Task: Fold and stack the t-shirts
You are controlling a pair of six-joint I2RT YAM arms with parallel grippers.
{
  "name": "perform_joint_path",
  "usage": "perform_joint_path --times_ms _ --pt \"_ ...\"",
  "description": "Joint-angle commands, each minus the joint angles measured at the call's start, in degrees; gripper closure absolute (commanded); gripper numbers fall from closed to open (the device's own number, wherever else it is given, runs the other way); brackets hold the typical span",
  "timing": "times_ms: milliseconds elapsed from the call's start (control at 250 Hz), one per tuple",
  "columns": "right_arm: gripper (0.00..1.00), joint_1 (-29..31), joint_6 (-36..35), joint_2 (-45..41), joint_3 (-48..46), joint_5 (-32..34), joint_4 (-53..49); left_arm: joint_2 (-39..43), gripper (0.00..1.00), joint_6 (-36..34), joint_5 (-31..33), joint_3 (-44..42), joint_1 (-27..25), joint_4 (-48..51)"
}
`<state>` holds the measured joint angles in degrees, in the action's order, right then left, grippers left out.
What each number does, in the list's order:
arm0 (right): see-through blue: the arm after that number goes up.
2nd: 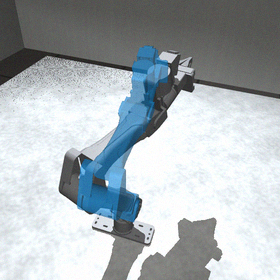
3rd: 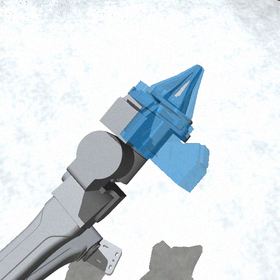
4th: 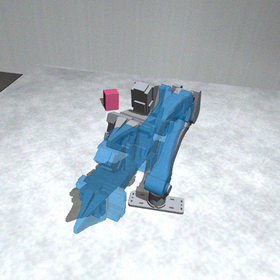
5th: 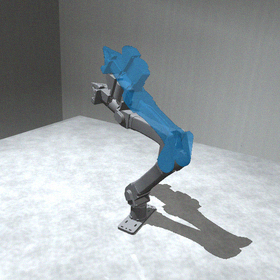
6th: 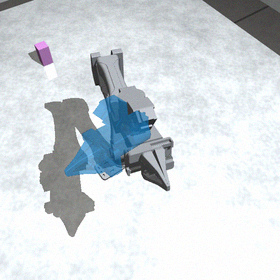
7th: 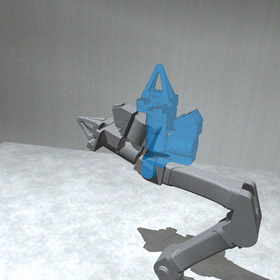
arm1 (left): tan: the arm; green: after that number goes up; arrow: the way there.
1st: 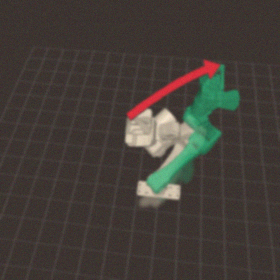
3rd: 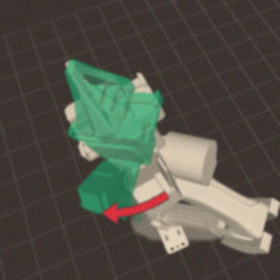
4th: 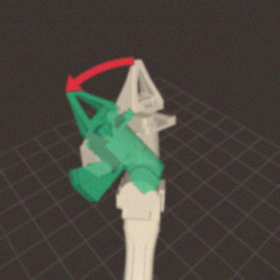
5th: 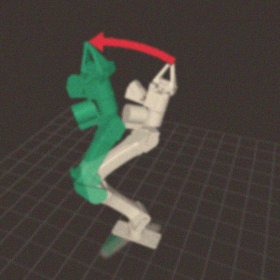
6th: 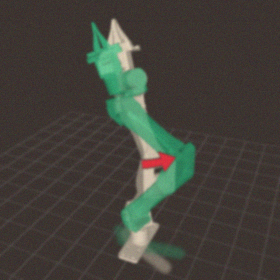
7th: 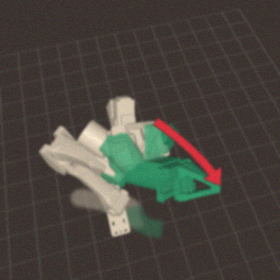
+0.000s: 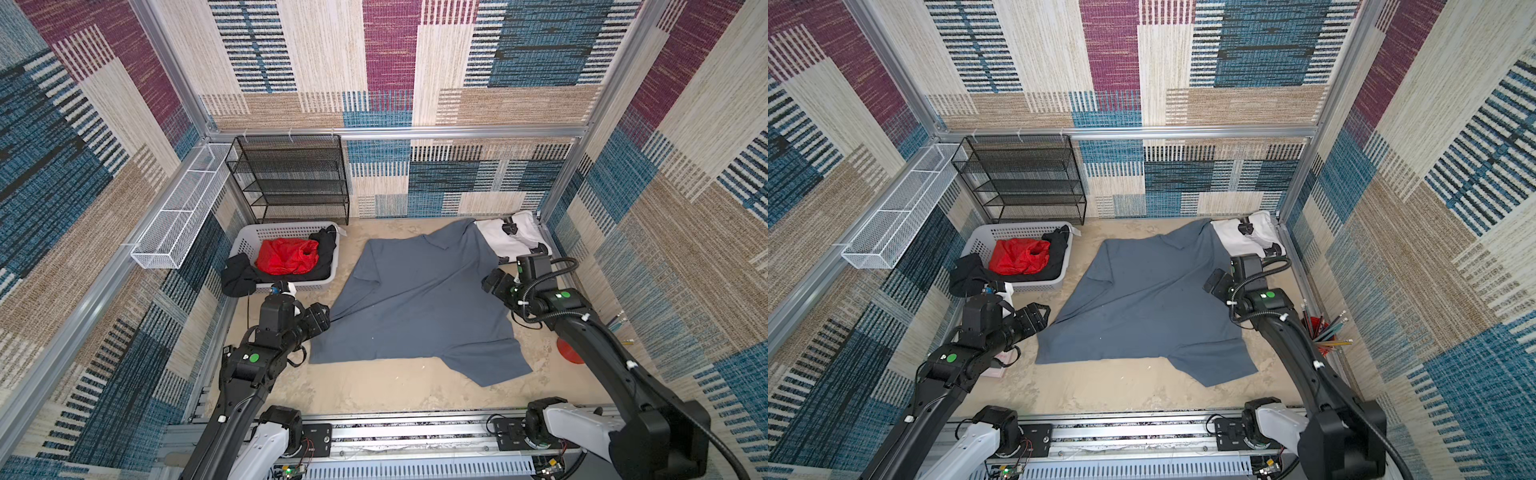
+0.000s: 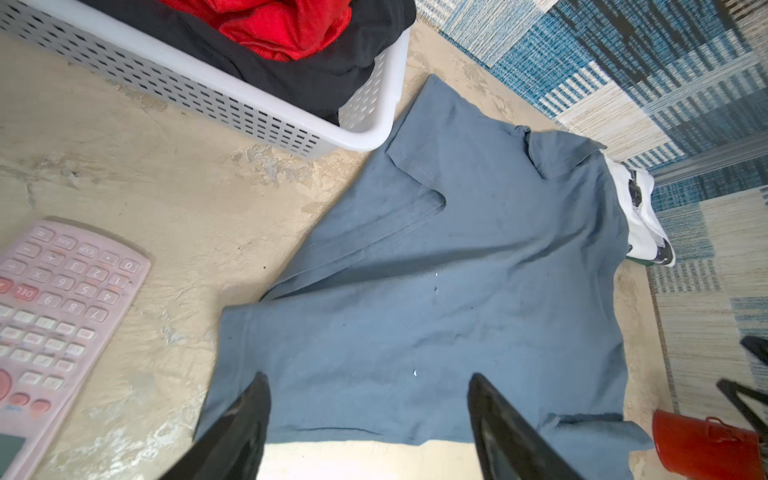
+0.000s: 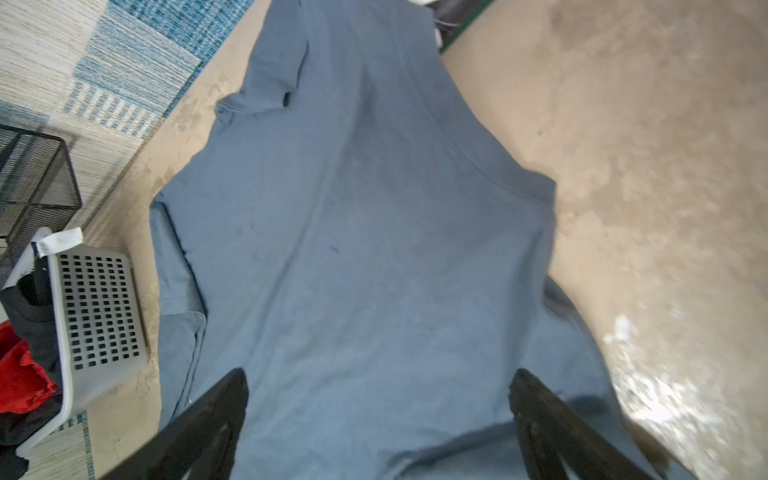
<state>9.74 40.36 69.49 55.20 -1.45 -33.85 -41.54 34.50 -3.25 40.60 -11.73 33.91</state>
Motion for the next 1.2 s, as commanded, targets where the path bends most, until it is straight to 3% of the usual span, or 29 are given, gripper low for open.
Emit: perform_joint_path --times_ms 0,88,252,480,596,928,1116,1196 --pt "0.01 0.1 -3.3 6.5 4.5 3.6 10.2 0.9 0.24 -0.3 0.0 -2.0 0.0 -1.7" --pt "0.00 0.1 -4.4 12.7 8.0 2.9 15.5 0.2 0.24 0.1 0.3 -2.6 0.0 -3.4" --pt "0.10 0.1 -5.7 27.1 14.2 -2.0 27.6 -5.9 0.24 -0.3 -3.8 -1.1 -0.1 -6.4" --pt "0.28 0.2 -7.5 53.5 39.0 -11.9 22.4 -11.1 0.24 -1.7 -5.4 1.7 -0.7 -10.4" --pt "0.29 0.3 -5.9 60.8 46.3 -13.4 20.5 -13.4 0.24 -1.8 -5.8 2.7 -0.9 -12.1" --pt "0.29 1.3 -2.5 67.2 53.6 -10.0 13.3 -20.1 0.24 -0.8 -7.0 4.7 -1.1 -16.2" --pt "0.30 2.7 -2.2 65.7 54.0 -3.8 8.8 -22.5 0.24 -1.9 -7.0 5.6 -1.0 -15.8" --pt "0.30 2.9 -1.6 64.6 52.1 -4.4 9.7 -22.9 0.24 -2.1 -6.8 5.3 -1.1 -16.2"
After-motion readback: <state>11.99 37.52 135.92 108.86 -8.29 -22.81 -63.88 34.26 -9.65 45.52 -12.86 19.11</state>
